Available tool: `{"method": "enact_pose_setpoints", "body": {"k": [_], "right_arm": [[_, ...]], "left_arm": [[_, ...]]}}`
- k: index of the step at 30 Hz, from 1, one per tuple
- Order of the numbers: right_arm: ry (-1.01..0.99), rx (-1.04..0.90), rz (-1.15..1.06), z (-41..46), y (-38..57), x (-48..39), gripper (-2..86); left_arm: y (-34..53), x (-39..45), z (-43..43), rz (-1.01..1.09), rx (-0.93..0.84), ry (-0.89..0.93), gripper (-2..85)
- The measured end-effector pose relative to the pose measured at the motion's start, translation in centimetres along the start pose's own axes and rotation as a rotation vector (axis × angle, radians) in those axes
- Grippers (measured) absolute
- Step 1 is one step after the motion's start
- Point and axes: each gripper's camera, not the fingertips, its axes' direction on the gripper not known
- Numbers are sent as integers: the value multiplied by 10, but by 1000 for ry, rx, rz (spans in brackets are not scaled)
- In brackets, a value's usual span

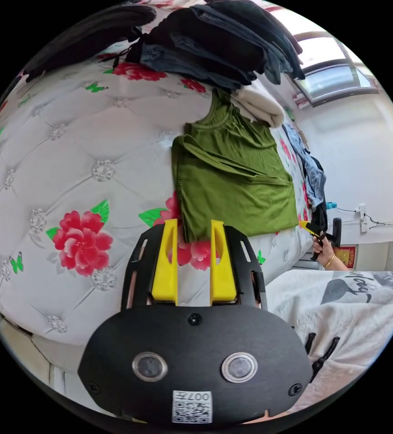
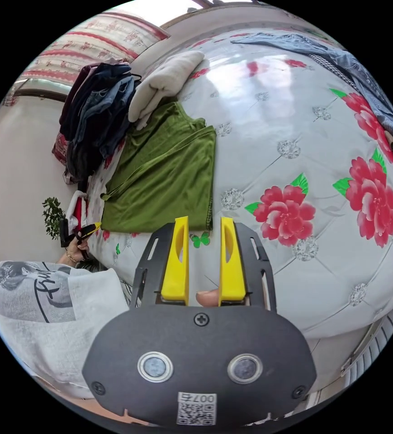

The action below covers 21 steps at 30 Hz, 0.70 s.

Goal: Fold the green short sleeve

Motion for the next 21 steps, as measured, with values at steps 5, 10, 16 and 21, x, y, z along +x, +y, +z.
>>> {"method": "enact_pose_setpoints", "body": {"k": [5,10,16,21], "right_arm": [[33,-27,18,9,-4,-2,44],[-121,-68,-2,7,-3,-1,4],[-365,128,-8,-59,-13,0,-2],[-397,249,-169,-137,-53,-45,-2]], "left_arm": [[-5,12,6,120,-26,-155,-2],[-13,-12,-2,45,-65,20,-9],[-26,-31,-71,-39,107,295,-10],[-95,4,-172,63,257,438,-10]]}}
